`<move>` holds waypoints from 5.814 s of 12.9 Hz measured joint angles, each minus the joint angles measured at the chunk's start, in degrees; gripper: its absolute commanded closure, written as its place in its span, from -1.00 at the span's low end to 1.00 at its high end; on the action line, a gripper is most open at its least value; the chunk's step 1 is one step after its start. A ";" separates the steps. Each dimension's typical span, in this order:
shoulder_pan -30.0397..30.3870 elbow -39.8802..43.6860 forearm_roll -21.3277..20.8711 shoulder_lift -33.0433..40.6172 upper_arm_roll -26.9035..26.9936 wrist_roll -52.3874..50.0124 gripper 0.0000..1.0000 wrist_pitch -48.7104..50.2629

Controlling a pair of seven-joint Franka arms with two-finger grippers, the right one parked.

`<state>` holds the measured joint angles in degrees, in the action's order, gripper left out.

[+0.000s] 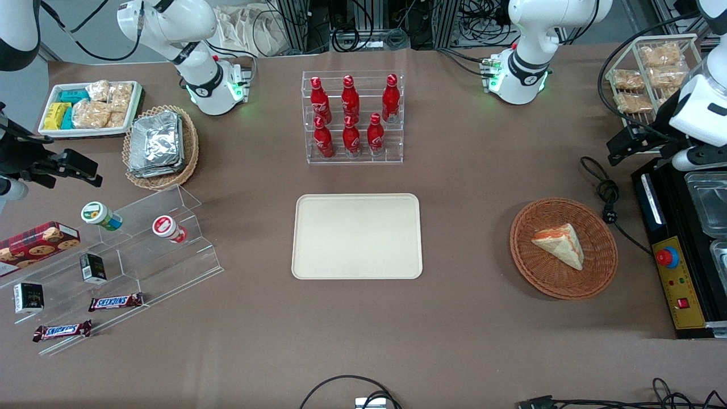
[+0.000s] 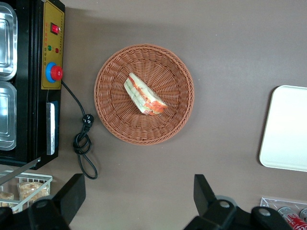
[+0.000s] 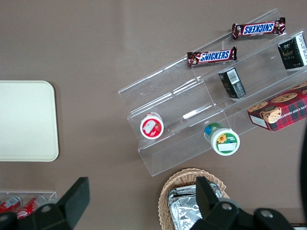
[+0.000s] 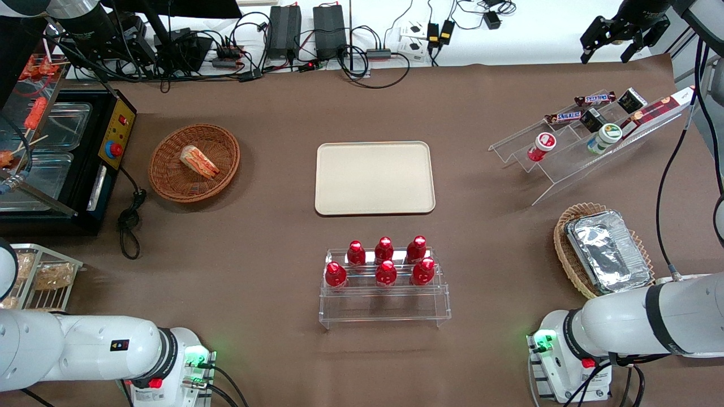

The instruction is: Place sandwich from basket to tray

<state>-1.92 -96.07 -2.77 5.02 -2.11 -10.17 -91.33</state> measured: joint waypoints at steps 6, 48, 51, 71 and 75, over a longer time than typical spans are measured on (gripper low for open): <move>0.00 -0.03 -0.39 -0.02 0.01 -0.93 -1.00 -0.50; -2.46 -19.91 1.07 -28.31 4.87 -45.62 1.00 -43.75; -2.84 -19.19 0.19 -27.90 4.87 -44.89 1.00 -41.22; -14.46 13.60 -0.69 -23.30 -12.04 -23.97 1.00 -3.00; -19.57 11.46 -8.02 -32.17 -15.16 -34.92 1.00 -13.49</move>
<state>-21.49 -84.61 -10.79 -27.15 -17.27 -45.09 -104.82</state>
